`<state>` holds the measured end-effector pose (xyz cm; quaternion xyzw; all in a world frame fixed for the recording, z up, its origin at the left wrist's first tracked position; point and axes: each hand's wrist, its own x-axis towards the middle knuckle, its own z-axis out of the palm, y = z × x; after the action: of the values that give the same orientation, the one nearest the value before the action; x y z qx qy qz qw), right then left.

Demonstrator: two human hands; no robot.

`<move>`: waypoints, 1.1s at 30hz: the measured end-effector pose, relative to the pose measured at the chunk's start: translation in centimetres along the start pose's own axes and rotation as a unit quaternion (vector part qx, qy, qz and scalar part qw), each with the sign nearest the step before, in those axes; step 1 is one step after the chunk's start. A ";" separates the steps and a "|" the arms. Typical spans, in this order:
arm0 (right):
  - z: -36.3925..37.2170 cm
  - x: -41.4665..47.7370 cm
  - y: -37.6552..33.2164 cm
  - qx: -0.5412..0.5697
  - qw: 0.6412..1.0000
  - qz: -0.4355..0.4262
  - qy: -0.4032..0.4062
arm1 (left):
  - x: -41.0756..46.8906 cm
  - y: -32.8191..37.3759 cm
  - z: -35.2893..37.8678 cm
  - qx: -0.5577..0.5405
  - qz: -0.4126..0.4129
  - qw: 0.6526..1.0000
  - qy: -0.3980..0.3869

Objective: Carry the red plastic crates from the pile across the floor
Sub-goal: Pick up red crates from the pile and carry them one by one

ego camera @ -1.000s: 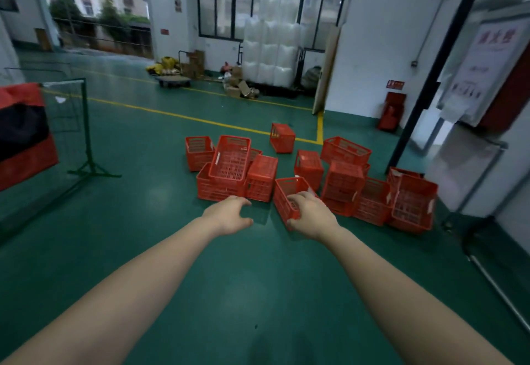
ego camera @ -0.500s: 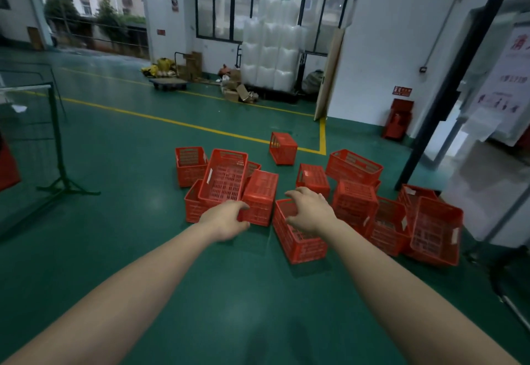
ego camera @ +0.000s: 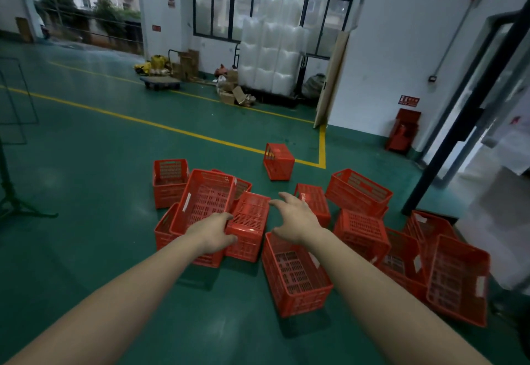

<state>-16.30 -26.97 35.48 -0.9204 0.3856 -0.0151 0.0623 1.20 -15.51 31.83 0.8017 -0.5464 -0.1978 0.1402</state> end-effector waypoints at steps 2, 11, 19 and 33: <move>0.9 4.5 1.0 0.003 1.000 -0.003 -0.005 | 4.3 -0.4 -0.5 -0.016 0.004 1.000 -0.004; 3.2 28.8 2.8 0.010 0.999 -0.039 -0.032 | 26.9 -6.2 -5.7 -0.030 -0.011 0.999 -0.011; 4.7 43.4 4.6 0.021 0.996 -0.061 -0.065 | 40.9 -11.0 -8.2 -0.050 -0.046 0.997 -0.043; 17.6 71.1 7.5 -0.084 0.932 -0.260 -0.239 | 60.4 -22.1 0.7 -0.192 -0.237 0.950 -0.060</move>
<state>29.65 -80.97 15.66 -0.9668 0.1062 0.2220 0.0687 38.58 -63.72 11.62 0.8528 -0.2995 -0.3741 0.2074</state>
